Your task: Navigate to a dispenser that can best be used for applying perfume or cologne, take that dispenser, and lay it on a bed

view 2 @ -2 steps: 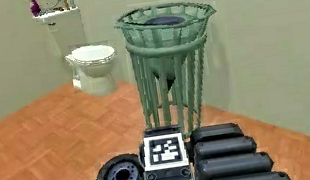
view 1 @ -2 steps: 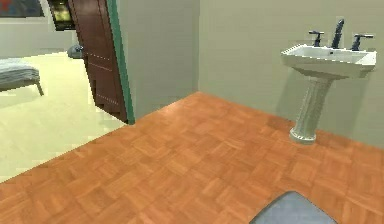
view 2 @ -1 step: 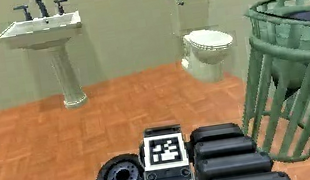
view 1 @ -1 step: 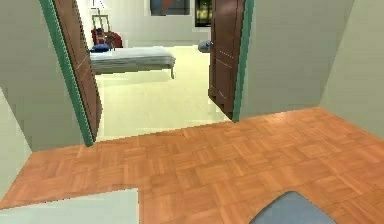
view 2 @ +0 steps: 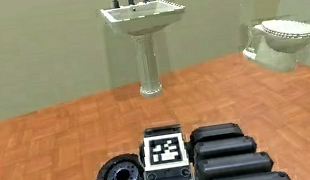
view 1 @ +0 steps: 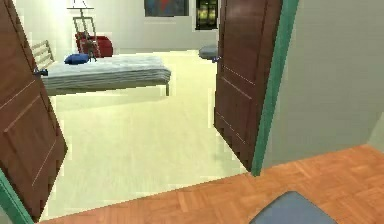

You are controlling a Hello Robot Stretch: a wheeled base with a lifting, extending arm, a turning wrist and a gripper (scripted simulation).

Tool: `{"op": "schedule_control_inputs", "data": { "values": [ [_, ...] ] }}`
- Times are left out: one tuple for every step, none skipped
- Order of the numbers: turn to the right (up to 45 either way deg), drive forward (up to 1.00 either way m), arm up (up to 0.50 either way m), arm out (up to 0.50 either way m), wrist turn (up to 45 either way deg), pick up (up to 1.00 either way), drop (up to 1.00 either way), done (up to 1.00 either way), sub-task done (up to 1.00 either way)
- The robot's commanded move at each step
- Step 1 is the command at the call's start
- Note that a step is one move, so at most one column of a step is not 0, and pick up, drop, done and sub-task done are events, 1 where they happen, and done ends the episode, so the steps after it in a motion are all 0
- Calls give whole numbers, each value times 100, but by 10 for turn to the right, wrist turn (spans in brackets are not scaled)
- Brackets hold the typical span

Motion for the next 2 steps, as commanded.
{"op": "schedule_control_inputs", "data": {
  "values": [
    [-30,0,0,0,0,0,0,0,0],
    [0,100,0,0,0,0,0,0,0]
  ]
}}
